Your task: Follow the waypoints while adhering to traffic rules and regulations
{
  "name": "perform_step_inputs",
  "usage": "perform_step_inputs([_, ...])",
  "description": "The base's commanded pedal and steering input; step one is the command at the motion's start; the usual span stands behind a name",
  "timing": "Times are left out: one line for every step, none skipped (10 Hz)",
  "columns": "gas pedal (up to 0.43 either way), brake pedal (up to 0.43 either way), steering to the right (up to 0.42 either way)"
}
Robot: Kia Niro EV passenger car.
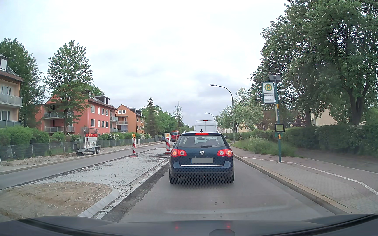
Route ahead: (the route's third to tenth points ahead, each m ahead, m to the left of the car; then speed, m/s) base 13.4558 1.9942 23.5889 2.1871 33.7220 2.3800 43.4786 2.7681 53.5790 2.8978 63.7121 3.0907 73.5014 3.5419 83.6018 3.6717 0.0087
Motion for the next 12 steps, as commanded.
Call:
perform_step_inputs([0.0, 0.262, -0.016])
perform_step_inputs([0.0, 0.262, -0.016])
perform_step_inputs([0.0, 0.262, -0.016])
perform_step_inputs([0.0, 0.262, -0.016])
perform_step_inputs([0.0, 0.262, -0.016])
perform_step_inputs([0.0, 0.262, -0.016])
perform_step_inputs([0.0, 0.262, -0.016])
perform_step_inputs([0.0, 0.262, -0.016])
perform_step_inputs([0.0, 0.262, -0.016])
perform_step_inputs([0.0, 0.262, -0.016])
perform_step_inputs([0.0, 0.262, -0.016])
perform_step_inputs([0.0, 0.262, -0.016])
